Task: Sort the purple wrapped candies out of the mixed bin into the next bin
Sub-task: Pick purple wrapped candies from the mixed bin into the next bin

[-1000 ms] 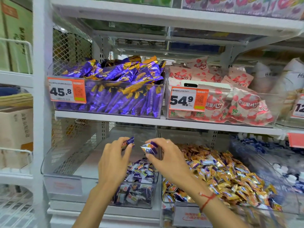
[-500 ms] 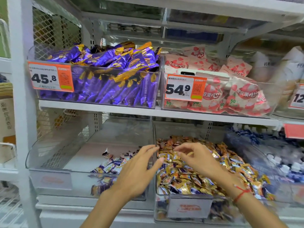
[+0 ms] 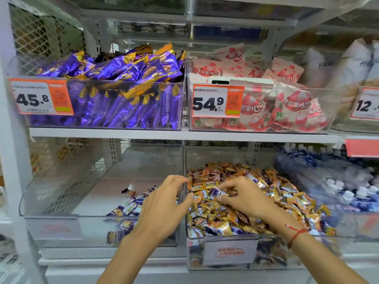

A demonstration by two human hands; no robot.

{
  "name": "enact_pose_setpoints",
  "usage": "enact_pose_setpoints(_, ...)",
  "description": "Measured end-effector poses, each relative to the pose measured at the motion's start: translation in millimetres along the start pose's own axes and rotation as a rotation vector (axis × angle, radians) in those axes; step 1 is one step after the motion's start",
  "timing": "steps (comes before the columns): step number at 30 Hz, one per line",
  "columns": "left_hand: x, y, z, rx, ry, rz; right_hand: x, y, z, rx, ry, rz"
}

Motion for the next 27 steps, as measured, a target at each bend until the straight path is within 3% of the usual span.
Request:
enact_pose_setpoints(5, -3.8, -9.4, 7.0, 0.094, -0.023, 0.097, 11.9, -38.9, 5.6, -0.395, 0.036, 0.200)
enact_pose_setpoints(9, -4.6, -11.2, 21.6, 0.304, -0.051, 0.142, 16.0, -33.3, -18.2, -0.752, 0.024, 0.105)
enact_pose_setpoints(17, -8.0, -2.8, 26.4, 0.622, -0.083, 0.142, 20.6, -26.0, -25.8, -0.937, 0.043, 0.049)
enact_pose_setpoints(23, -10.9, 2.3, 30.8, 0.586, -0.068, 0.096, 22.2, -41.8, -26.6, -0.803, 0.008, 0.060)
enact_pose_setpoints(27, -9.2, 9.4, 35.5, 0.344, -0.059, 0.071, 22.7, -56.1, -10.6, -0.183, 0.015, -0.019)
Point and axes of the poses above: each hand's wrist, its own x-axis away from the middle knuckle, its own y-axis out of the palm, z = x × y, the point moved 10 cm from there along -x, towards the middle knuckle, and after that the axes turned 5 degrees about -x, right-handed, at the moved point
